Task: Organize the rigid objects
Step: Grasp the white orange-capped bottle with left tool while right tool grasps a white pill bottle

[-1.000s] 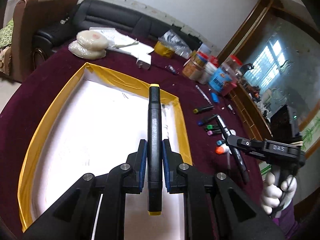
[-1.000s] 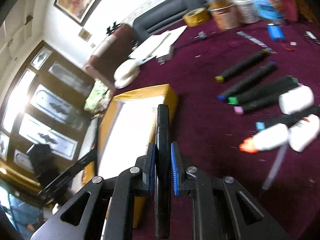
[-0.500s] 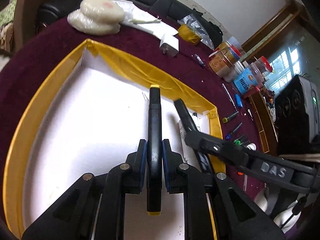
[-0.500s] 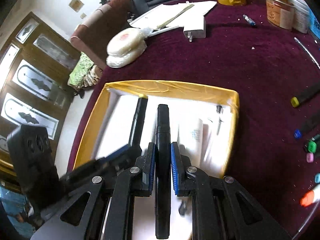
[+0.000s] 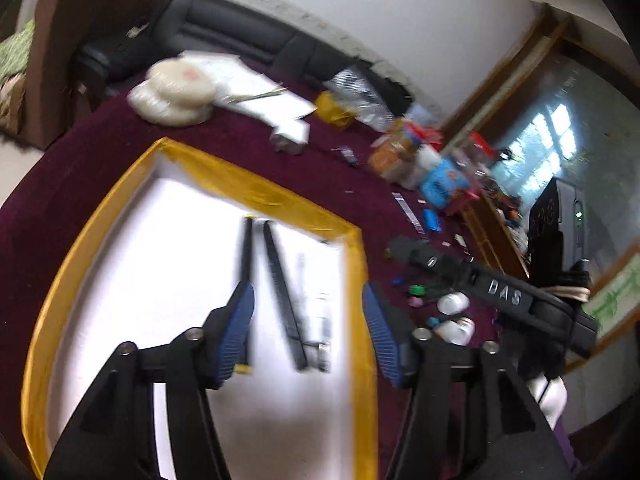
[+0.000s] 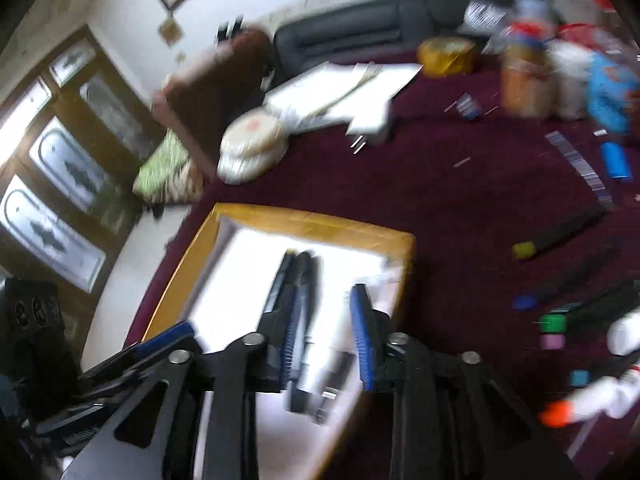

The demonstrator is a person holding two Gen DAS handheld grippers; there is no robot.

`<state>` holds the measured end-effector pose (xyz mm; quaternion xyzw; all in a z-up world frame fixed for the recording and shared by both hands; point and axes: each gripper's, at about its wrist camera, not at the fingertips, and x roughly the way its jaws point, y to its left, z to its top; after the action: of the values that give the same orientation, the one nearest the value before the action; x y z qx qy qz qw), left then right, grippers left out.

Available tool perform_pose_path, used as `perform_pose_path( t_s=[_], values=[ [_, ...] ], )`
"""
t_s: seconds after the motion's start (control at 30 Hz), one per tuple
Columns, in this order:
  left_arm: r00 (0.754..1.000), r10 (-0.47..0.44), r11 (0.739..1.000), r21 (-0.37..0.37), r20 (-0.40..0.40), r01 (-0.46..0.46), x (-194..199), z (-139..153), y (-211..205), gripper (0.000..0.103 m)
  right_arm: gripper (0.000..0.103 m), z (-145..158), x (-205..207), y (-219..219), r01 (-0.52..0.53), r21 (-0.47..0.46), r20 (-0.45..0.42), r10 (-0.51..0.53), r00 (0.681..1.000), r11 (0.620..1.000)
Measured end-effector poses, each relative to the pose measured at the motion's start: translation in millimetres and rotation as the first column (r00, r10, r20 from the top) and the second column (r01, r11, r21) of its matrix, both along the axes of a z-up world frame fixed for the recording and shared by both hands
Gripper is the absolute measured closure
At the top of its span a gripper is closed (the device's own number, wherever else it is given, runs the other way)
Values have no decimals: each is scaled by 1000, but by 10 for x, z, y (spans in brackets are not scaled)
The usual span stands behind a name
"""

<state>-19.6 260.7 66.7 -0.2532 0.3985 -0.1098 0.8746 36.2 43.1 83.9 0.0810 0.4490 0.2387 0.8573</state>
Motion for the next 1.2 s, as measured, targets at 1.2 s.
perform_pose_path(
  t_s=[1.2],
  values=[
    [860,-501,730,488,-94,479,316,-477,-3175,81,43,-930,-152,-3108,450,443,-191,-409,892,776]
  ],
)
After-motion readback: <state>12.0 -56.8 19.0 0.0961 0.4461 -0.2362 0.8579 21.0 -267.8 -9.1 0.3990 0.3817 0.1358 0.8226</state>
